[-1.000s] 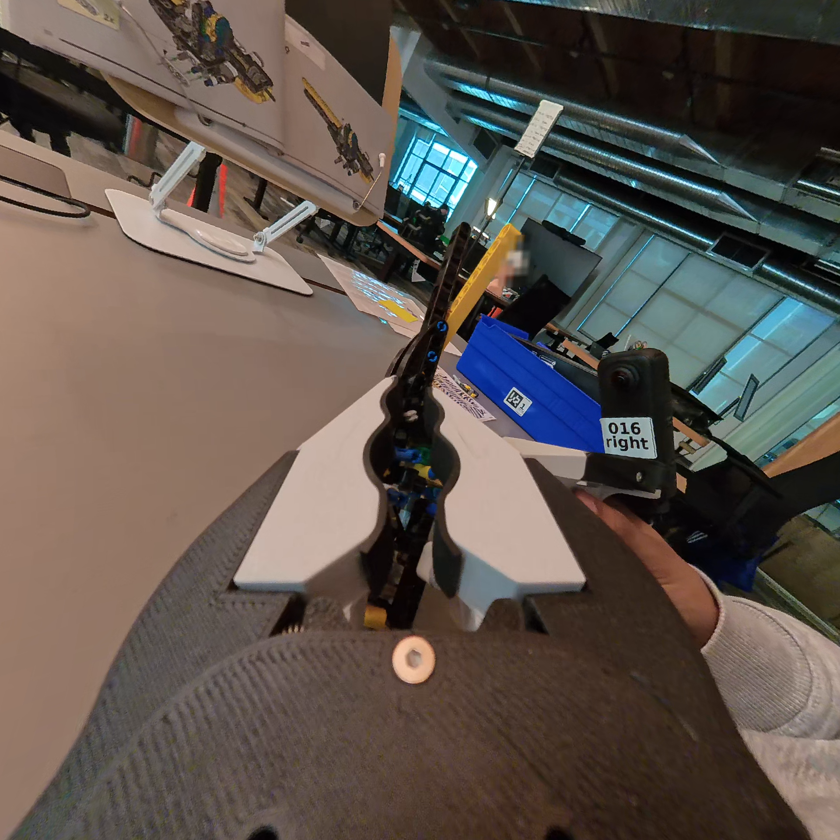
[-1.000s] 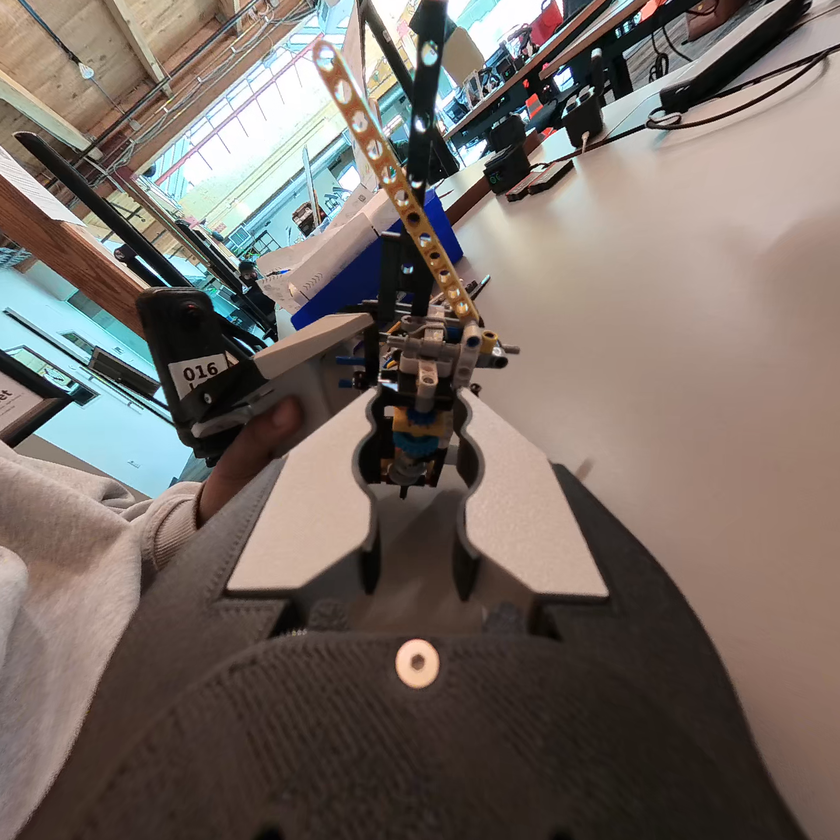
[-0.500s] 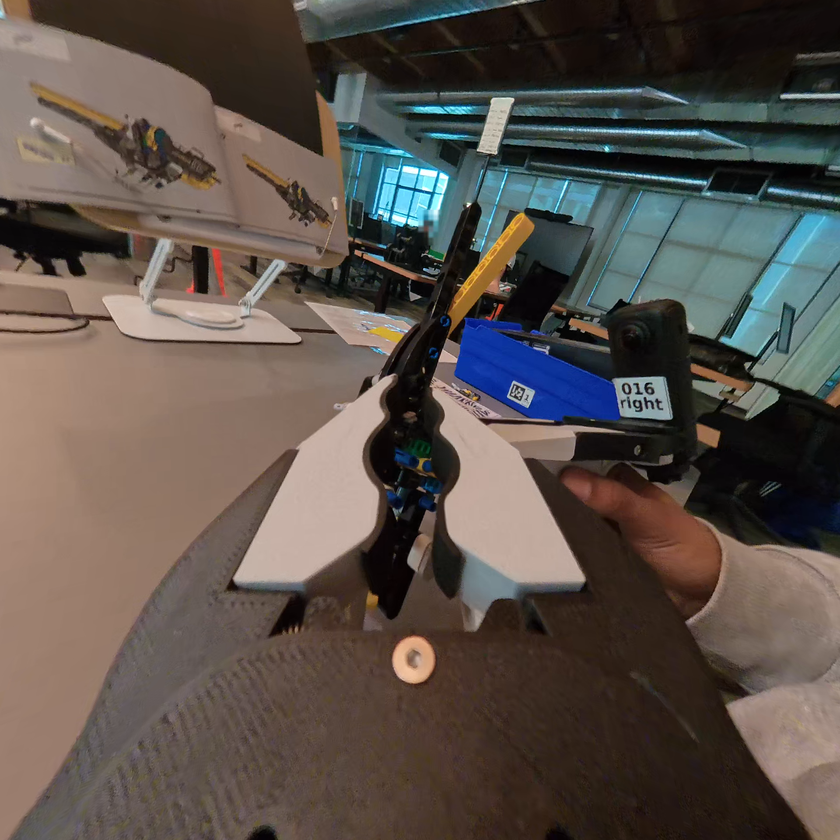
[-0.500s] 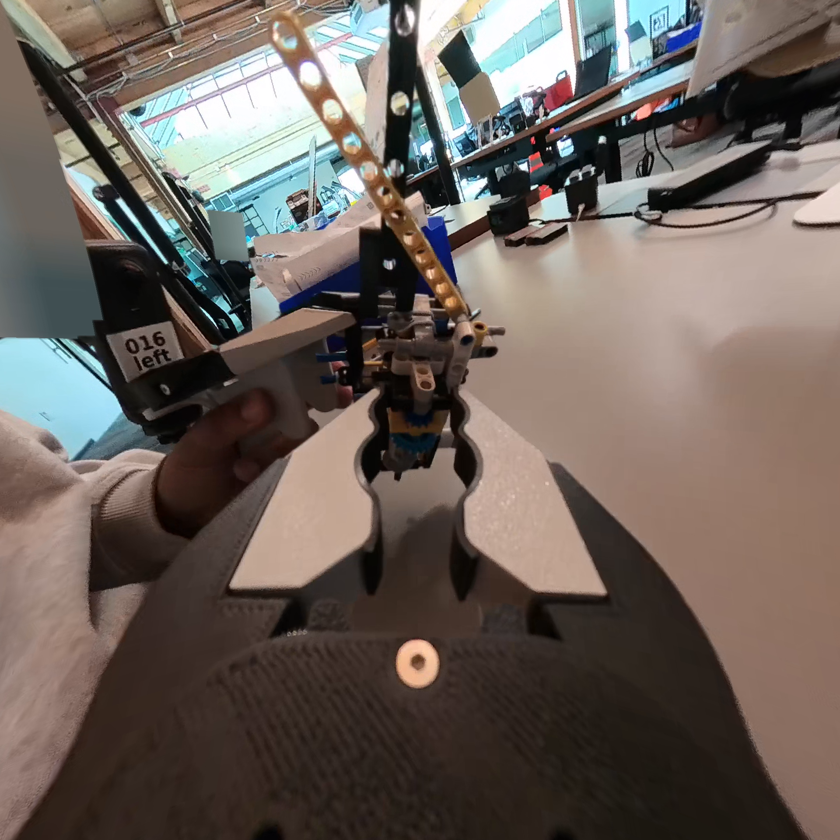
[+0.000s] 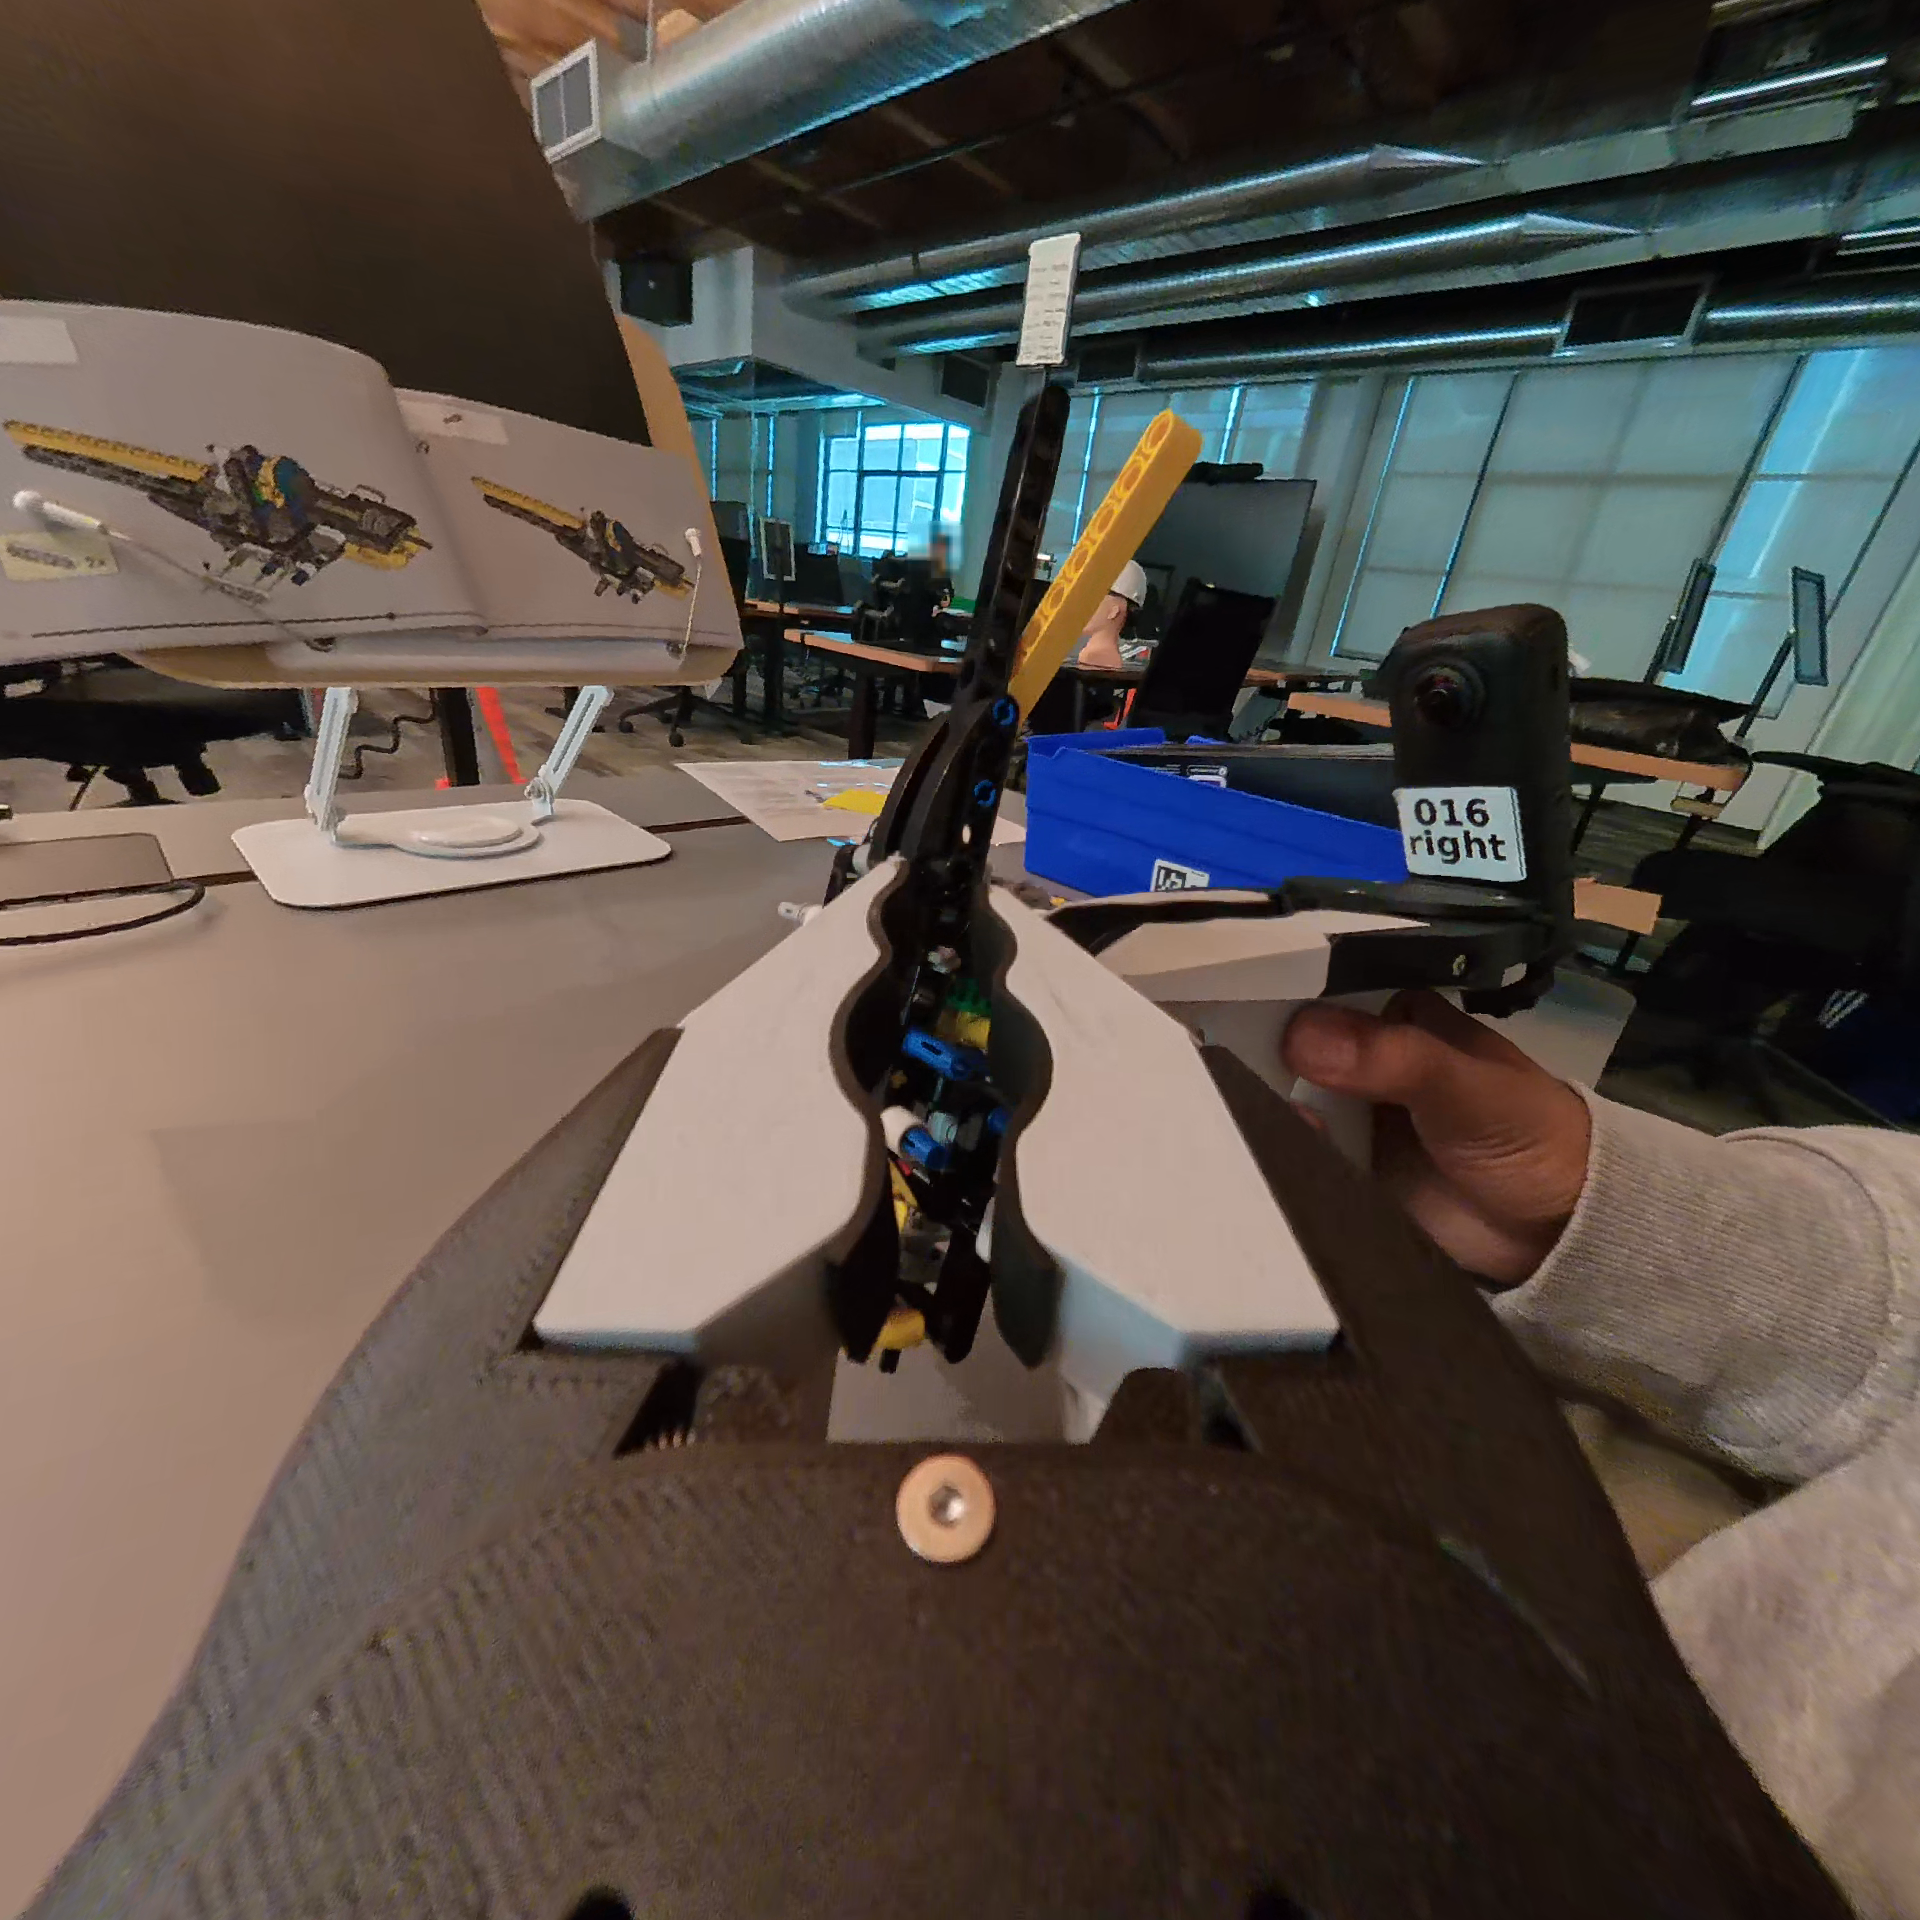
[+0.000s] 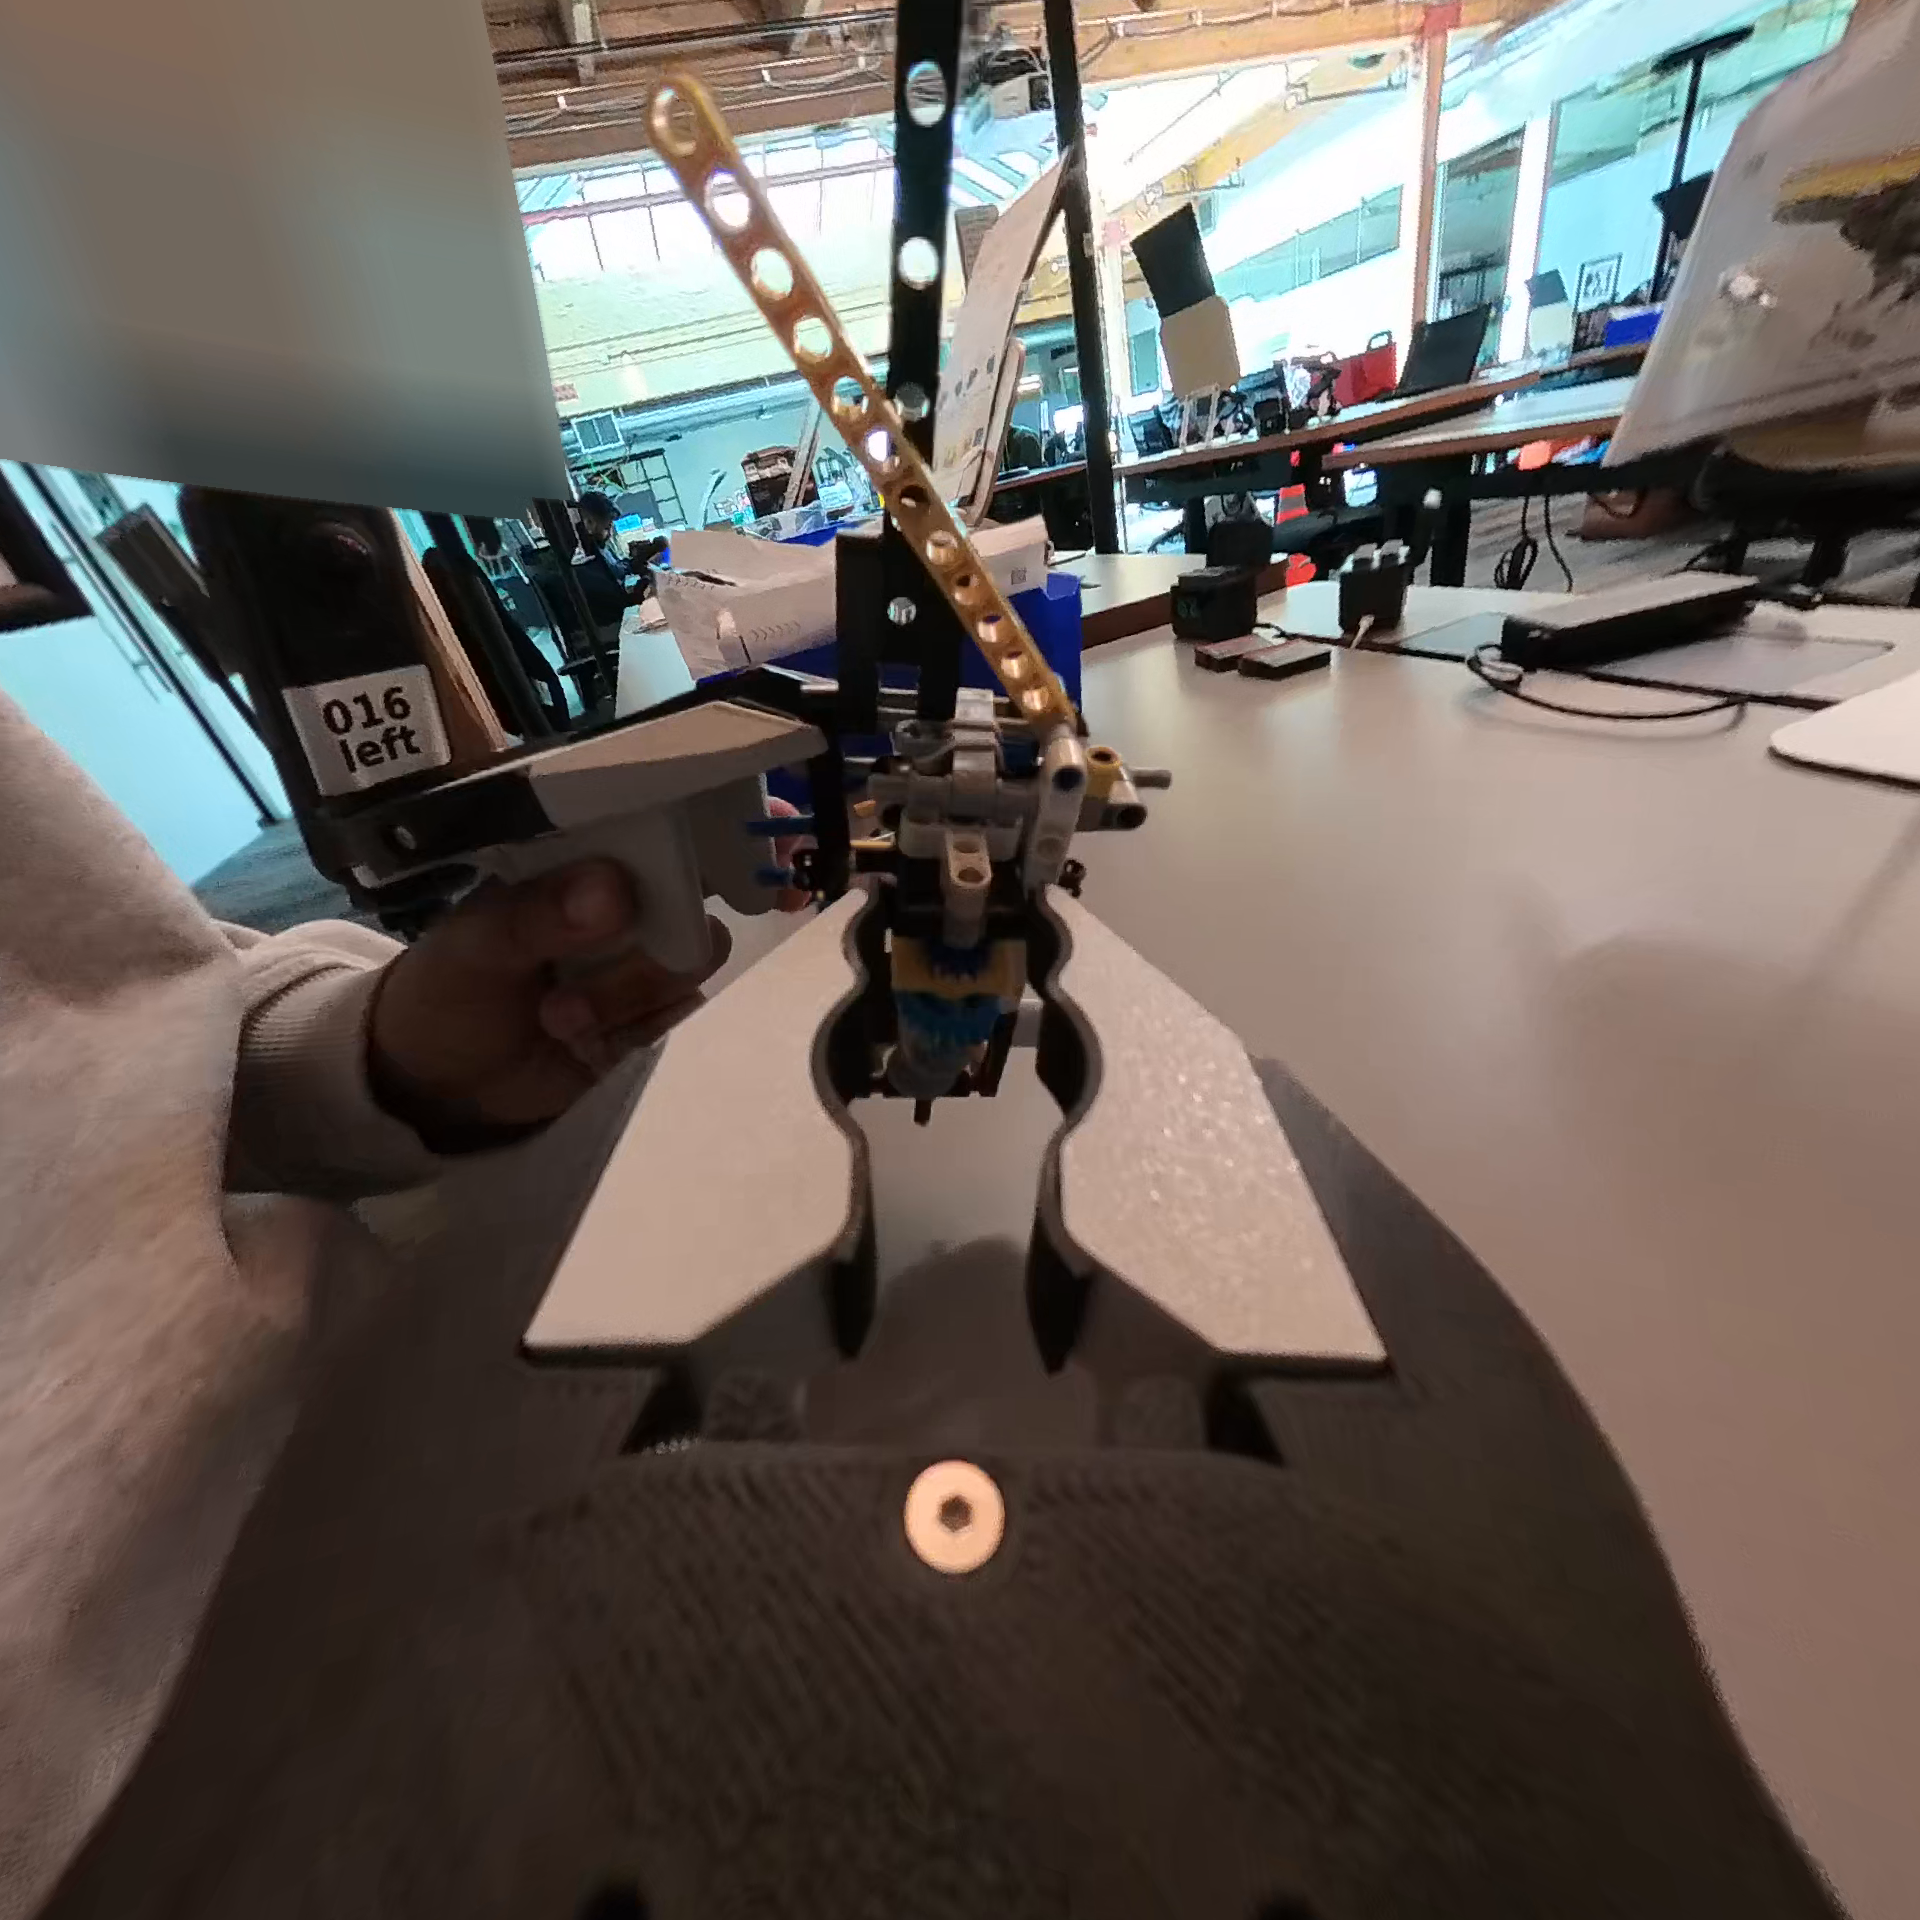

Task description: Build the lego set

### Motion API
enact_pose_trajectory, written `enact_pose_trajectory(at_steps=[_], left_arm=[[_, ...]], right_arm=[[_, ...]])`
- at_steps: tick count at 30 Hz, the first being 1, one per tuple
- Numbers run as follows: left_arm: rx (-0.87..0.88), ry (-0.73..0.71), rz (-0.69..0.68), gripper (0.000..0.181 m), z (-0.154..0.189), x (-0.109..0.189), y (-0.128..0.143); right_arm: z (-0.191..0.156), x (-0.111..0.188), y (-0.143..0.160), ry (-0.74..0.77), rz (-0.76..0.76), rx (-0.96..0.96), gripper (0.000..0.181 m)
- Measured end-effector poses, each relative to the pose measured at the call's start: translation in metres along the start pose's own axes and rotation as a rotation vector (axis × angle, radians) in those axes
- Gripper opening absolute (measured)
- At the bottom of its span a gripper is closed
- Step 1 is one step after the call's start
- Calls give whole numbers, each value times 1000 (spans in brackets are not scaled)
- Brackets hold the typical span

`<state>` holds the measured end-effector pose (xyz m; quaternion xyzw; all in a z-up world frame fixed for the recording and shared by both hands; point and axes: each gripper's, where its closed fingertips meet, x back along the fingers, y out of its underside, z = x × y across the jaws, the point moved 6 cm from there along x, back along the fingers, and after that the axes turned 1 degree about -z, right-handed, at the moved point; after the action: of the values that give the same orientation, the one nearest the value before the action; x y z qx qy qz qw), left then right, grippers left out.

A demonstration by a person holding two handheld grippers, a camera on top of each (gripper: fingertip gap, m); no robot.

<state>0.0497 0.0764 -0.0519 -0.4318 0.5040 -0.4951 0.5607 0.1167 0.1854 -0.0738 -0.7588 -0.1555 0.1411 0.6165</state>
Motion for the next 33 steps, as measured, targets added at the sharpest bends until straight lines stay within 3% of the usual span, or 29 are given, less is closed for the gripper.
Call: enact_pose_trajectory(at_steps=[14, 23, 33], left_arm=[[-56, 92, 46, 8, 15, 2, -5], [-63, 128, 49, 8, 20, 2, -4], [19, 136, 16, 10, 20, -3, 2]], right_arm=[[-7, 17, -17, 9, 39, 294, 25], [-6, 22, -20, -12, 67, 276, 24], [1, 31, -20, -73, 84, 121, 24]])
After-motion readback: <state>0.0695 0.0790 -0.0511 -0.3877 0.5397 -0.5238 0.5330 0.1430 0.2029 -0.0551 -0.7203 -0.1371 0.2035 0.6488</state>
